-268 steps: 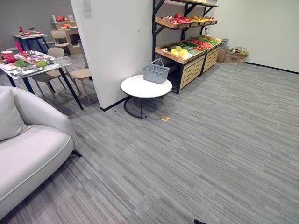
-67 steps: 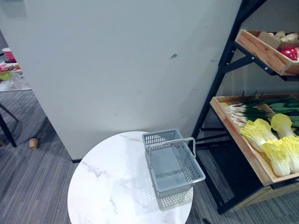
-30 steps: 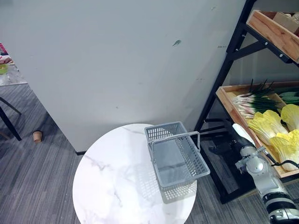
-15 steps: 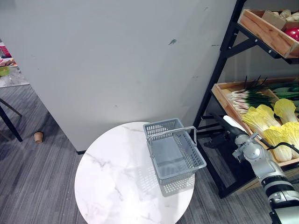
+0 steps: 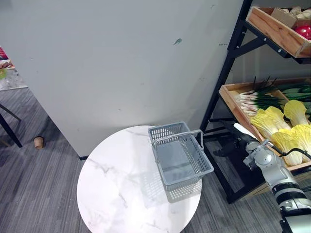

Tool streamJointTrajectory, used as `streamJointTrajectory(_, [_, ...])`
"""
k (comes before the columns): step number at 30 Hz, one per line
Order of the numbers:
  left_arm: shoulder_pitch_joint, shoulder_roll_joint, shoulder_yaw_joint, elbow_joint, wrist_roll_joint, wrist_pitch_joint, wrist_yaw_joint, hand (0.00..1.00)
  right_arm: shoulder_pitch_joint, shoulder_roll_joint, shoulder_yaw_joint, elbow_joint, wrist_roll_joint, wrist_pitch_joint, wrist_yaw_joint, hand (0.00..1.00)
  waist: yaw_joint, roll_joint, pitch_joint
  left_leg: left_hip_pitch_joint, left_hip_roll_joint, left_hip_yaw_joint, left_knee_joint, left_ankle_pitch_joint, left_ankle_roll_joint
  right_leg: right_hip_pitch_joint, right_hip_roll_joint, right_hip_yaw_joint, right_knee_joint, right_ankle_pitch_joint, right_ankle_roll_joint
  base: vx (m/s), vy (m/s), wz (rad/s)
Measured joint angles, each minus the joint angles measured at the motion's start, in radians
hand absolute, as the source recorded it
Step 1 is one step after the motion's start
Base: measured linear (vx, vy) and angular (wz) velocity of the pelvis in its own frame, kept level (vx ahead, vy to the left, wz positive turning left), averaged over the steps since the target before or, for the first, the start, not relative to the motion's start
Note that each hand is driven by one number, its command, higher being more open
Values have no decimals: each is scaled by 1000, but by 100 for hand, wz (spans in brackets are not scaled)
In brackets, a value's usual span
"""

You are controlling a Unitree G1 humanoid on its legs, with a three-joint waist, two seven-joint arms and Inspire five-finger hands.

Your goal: Pick vegetable in the basket

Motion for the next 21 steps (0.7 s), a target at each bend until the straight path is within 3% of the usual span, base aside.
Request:
streamJointTrajectory(6, [-2,6,6,2,3,16,0,100,-1,4,0,0,0,35,20,100,4,0,0,-4,21,-3,0,6,-13,-10,20,0,31,-18,-24,-1,-23,3])
streamJointTrajectory(21, [0,7,40,1,51,24,-9,100,-74,30,15,45,-3,81,40,100,17,5,-3,-21,43,-36,0,23,-28,-20,37,-30,40,-19,-27,-26,-20,6])
